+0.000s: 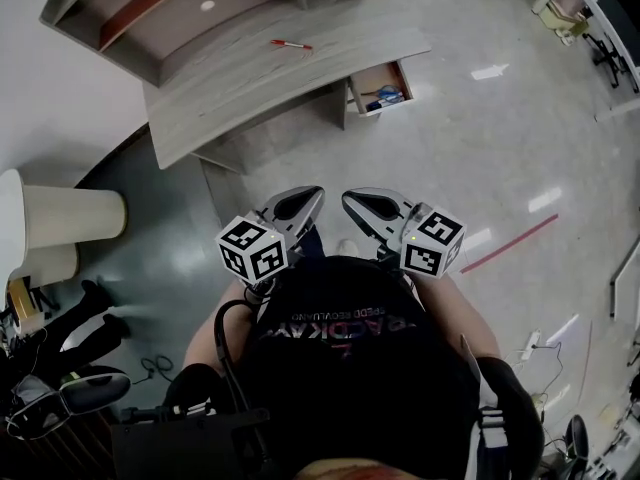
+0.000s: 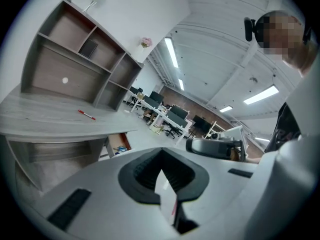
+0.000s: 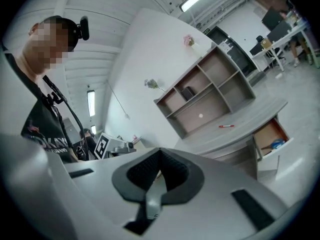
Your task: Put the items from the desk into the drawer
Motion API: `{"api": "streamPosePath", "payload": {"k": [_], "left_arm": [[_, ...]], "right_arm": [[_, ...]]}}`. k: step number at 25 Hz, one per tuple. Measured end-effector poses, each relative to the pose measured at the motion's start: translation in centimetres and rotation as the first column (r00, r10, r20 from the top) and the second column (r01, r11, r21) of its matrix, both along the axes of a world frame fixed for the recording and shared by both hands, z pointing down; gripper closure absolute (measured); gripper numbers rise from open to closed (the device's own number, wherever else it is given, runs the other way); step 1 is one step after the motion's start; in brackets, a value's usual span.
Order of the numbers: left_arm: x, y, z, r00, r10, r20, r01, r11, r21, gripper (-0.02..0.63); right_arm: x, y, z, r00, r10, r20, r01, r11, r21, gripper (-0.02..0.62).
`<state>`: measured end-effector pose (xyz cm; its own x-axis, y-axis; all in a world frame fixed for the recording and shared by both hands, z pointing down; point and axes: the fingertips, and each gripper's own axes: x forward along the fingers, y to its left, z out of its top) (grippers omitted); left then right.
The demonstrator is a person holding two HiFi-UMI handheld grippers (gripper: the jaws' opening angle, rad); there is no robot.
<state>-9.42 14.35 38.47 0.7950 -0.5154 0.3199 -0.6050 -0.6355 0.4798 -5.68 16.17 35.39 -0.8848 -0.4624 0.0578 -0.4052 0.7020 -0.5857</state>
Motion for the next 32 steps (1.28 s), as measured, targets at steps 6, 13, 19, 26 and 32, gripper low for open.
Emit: {"api": "streamPosePath", "payload": {"k": [6,13,19,26,32], "left_arm": [[1.2,-3.9,-0.5,0.999,0.053,-0.012,-0.052,0.998,0.027,0.595],[-1.3,-11.4,-1.2,0.994,0.102,-0.027,-0.101,0.994,0.030,0.595],[-2.5,-15.4,0.3,0.992,0.122,-0.026,-0.123,0.992,-0.010,0.595],[-3.6,-19.2,1.8,0.992,0.123,-0.003,-0.123,0.992,-0.024,0.595],[-3.9,-22.9,2.8,0.990,0.139,0.029,-0.139,0.990,-0.030,0.595]], "right_arm": [[1.3,-2.8,-0.3,0.998,0.064,0.005,-0.064,0.998,0.021,0.583],[-0.3,-9.7,-1.4,0.989,0.144,-0.012,-0.144,0.989,0.025,0.583],[-0.7,-12.6,-0.5,0.981,0.193,-0.034,-0.193,0.981,-0.020,0.583],[-1.1,-15.4,1.0,0.975,0.219,-0.042,-0.221,0.973,-0.065,0.583],[-1.4,-19.2,1.3,0.970,0.240,-0.047,-0.243,0.967,-0.080,0.583]]}}
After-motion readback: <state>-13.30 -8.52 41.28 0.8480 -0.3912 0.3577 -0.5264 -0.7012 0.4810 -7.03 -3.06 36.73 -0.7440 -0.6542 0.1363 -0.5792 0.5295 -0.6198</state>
